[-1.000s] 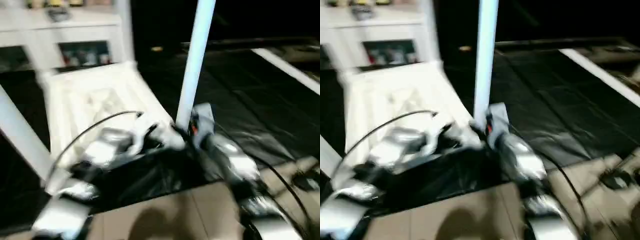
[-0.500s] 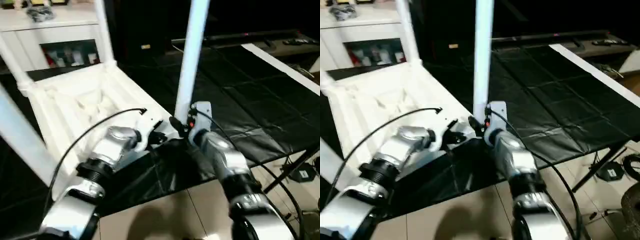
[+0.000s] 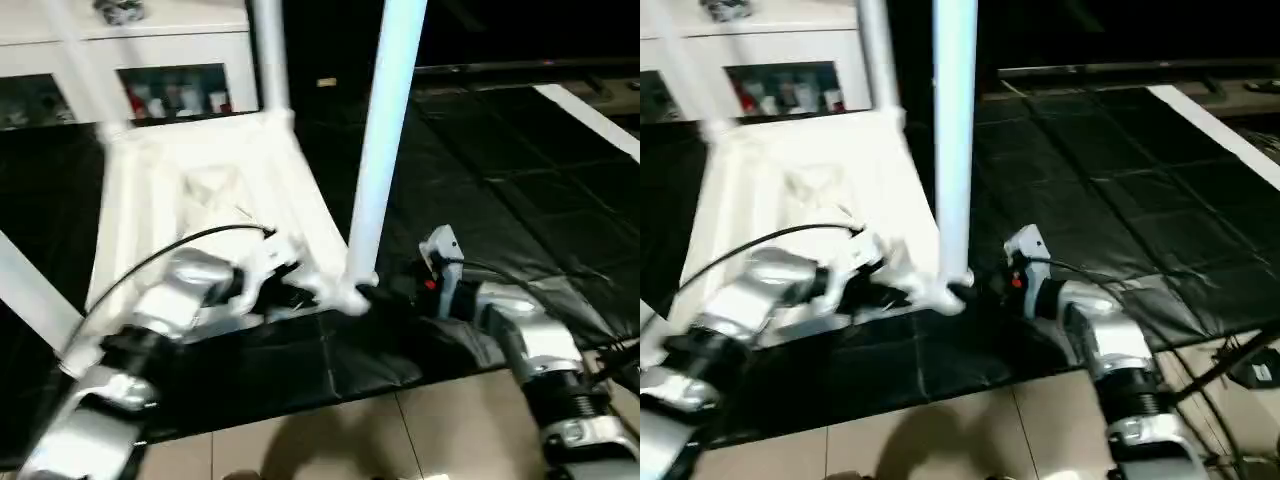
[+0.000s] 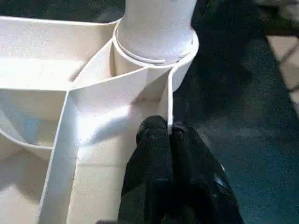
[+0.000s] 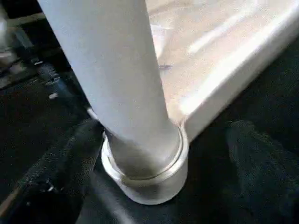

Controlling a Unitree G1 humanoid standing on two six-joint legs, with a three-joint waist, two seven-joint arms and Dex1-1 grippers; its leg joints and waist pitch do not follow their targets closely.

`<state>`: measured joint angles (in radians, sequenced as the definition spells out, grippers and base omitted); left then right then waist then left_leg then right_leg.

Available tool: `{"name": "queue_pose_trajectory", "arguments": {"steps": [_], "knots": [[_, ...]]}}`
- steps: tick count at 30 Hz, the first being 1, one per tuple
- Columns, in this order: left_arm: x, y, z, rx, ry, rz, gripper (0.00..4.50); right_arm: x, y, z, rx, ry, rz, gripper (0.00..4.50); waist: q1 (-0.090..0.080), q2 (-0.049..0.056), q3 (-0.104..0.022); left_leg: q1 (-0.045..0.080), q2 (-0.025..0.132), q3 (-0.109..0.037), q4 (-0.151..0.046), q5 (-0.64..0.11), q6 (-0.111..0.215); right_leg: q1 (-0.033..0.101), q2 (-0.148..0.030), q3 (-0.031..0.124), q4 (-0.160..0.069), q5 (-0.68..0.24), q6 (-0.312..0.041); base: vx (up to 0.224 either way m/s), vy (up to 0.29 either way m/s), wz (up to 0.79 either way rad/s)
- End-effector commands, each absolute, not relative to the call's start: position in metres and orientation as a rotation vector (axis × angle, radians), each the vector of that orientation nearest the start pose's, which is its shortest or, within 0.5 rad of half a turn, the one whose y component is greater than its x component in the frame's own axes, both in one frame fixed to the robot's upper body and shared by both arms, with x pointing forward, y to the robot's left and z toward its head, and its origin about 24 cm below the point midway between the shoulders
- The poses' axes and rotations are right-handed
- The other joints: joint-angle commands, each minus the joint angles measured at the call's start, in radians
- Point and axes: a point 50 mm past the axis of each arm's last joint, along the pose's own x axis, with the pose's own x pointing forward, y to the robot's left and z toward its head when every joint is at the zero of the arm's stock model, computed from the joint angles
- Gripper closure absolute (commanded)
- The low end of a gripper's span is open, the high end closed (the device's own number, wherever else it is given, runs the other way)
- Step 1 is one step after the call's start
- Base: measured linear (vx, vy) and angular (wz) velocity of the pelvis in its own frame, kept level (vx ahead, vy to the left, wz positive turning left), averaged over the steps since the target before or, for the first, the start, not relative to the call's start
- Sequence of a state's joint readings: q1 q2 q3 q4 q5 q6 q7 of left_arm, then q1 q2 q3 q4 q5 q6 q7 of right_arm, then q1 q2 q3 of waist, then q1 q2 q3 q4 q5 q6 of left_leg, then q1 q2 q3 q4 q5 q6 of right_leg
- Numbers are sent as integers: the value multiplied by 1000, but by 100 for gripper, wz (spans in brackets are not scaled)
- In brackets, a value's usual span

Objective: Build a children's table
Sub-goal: Rotate leg to tighten

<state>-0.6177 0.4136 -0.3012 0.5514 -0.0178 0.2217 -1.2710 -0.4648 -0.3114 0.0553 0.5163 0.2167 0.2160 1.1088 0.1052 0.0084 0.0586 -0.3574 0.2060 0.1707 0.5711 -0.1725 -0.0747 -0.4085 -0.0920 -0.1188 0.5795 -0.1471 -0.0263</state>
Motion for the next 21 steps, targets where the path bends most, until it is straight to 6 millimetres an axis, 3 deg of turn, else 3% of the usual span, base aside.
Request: {"name": "queue_pose_trajectory", "arguments": {"steps": [1,4,8,10,15,21], "knots": [[309,131,61,370,532,-1485,450,310,-151,56,26,281,1174,5,0,-11,-76,7,30,5,-54,-173,75,60,-62,57,-54,-256,-203,0,0,0],[306,137,62,418,561,-1550,450,308,-149,63,2,283,1325,5,6,-14,-74,7,32,6,-56,-185,63,58,-62,58,-55,-290,-190,0,0,0],[304,139,63,464,581,-1607,450,306,-143,64,-35,315,1460,43,11,-16,-74,13,34,7,-55,-194,56,52,-61,61,-53,-286,-201,0,0,0],[303,138,64,494,589,-1646,450,307,-139,63,-57,327,1511,52,11,-20,-76,9,33,5,-55,-186,52,56,-61,62,-49,-277,-204,0,0,0],[303,136,64,522,596,-1673,450,309,-133,63,-60,329,1549,100,15,-21,-75,10,33,5,-56,-193,41,55,-61,65,-47,-272,-211,0,0,0],[304,134,64,547,597,-1693,450,308,-132,64,-56,352,1639,150,22,-23,-71,11,33,5,-54,-234,31,51,-62,70,-51,-343,-195,0,0,0]]}}
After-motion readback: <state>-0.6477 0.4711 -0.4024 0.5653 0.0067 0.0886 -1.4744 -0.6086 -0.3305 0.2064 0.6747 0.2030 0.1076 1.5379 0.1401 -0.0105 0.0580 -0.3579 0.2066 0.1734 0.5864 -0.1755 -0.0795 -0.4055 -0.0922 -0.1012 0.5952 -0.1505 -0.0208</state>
